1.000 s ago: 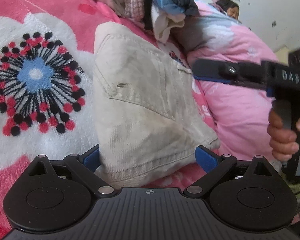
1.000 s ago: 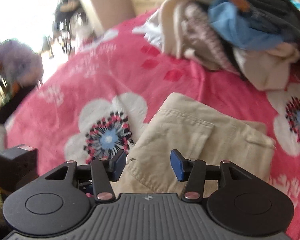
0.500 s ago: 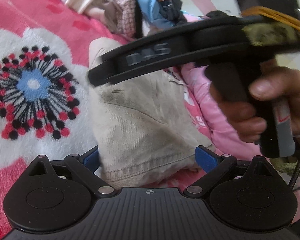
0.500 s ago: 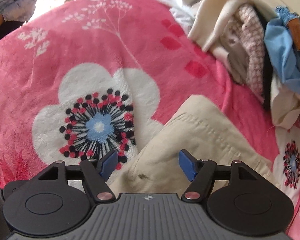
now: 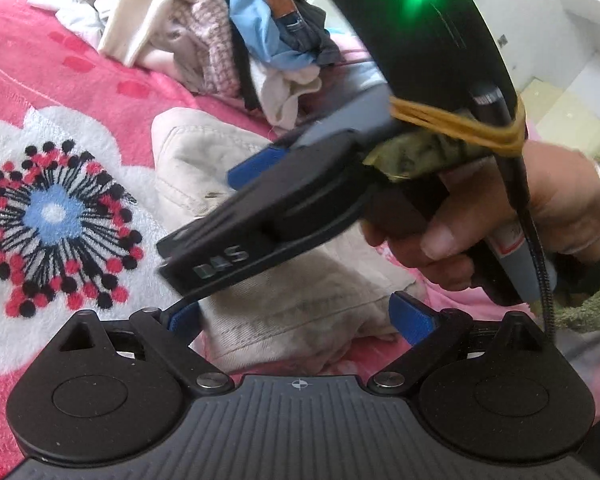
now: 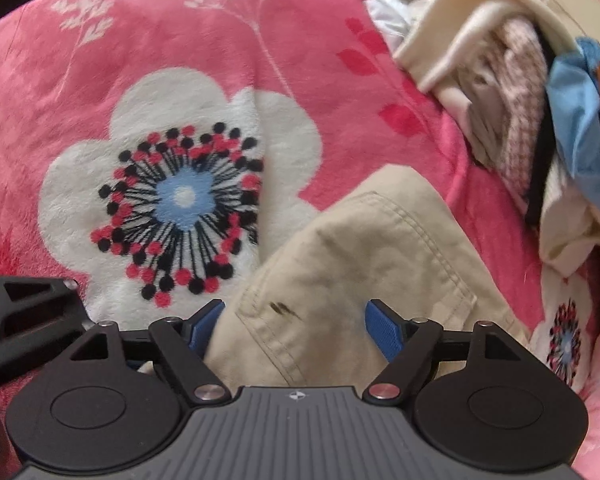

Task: Fold clothes
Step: 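Lower the right gripper to the trousers edge while the left gripper moves beside the bundle, then close the right gripper on the edge of the beige trousers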

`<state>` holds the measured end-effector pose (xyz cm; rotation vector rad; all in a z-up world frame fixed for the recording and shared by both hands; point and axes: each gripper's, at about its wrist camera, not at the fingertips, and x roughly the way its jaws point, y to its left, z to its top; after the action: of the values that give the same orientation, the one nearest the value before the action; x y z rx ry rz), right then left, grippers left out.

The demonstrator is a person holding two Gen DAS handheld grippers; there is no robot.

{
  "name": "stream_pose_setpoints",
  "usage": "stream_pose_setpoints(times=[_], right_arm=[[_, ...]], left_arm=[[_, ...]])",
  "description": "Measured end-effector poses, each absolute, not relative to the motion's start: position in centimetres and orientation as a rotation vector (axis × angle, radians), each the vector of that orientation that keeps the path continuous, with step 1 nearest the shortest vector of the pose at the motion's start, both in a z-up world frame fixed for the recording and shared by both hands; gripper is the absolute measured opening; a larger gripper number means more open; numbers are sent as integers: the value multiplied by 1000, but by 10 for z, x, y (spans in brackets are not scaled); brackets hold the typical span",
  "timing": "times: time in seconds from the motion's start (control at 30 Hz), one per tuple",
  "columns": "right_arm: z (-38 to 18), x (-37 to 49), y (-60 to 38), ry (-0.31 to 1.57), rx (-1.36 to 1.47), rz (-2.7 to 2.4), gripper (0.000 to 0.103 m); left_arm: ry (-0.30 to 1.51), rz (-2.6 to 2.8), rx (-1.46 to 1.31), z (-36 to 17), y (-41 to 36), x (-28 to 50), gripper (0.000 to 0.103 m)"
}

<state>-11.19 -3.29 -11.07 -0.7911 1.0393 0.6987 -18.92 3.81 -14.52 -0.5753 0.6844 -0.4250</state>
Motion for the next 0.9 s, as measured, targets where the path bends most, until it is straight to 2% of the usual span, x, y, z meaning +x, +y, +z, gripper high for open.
stream_pose_setpoints(times=[0.13, 0.37, 0.57, 0.9], right_arm=[[-108, -107, -41, 1045, -750, 685, 79], [-106, -94, -57, 1101, -598, 662, 79], [-108, -90, -75, 1114, -472, 663, 79], [-104, -74, -103, 1133, -257, 727, 80]], left_arm=[[666, -433, -605, -144, 60, -197, 97], [712, -440, -872, -169, 108, -182, 98], [772, -556, -926, -186, 100, -146, 98], [795, -596, -821, -186, 71, -113, 98]])
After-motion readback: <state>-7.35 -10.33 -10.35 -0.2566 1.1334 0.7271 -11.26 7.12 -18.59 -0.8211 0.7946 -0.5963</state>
